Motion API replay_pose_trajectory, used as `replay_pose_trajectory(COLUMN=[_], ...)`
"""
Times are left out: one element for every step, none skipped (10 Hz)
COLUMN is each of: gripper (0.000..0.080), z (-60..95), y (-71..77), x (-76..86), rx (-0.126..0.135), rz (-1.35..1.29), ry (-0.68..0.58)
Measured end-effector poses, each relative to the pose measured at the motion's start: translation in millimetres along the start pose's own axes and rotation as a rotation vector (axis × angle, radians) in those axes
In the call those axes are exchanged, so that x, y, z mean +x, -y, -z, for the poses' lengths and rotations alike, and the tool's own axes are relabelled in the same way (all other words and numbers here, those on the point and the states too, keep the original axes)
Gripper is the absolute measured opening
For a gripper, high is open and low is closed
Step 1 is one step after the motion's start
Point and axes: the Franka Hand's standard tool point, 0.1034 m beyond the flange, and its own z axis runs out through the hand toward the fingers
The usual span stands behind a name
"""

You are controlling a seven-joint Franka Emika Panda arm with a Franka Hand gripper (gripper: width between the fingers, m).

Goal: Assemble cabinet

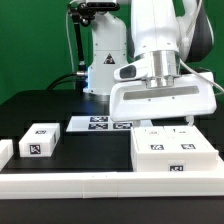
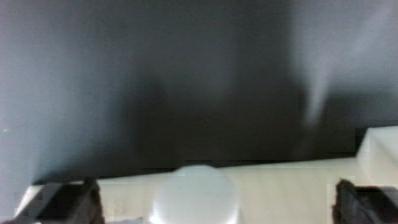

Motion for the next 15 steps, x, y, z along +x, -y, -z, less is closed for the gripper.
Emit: replay_pose_trajectory(gripper=[0.0649, 0.0649, 0.0525, 0.0369, 0.0231, 0.0231, 0.0217, 0.0217, 0.0217, 0.0217, 0.0217, 0.0217, 0.0219, 0.0219, 0.0219], z=[-0.1, -0.7, -0.8, -0.9, -1.1, -1.0, -1.0, -1.0, -1.0, -1.0, -1.0, -1.0, -1.0, -0.7, 8.3], y=[-0.8, -0.7, -0.8, -0.8, -4.4, -5.5, -5.4, -5.4, -5.4, -5.4, -5.4, -5.4, -5.4, -5.8, -8.4], x=[0.0, -0.8, -0.9, -1.0, -1.1, -1.3, -1.4, -1.4, -1.4, -1.4, -1.4, -1.4, -1.4, -1.1, 2.8], rx=[-0.001, -0.001, -0.001, -0.001, -0.006, -0.007, -0.008, -0.008, -0.008, -0.008, -0.008, -0.008, -0.008, -0.007, -0.001], rz=[0.002, 0.002, 0.002, 0.002, -0.003, -0.002, -0.002, -0.001, -0.001, -0.001, -0.001, -0.001, -0.001, -0.002, -0.012], ry=[0.0, 0.001, 0.001, 0.001, 0.002, 0.002, 0.001, 0.001, 0.001, 0.001, 0.001, 0.001, 0.001, 0.008, 0.052])
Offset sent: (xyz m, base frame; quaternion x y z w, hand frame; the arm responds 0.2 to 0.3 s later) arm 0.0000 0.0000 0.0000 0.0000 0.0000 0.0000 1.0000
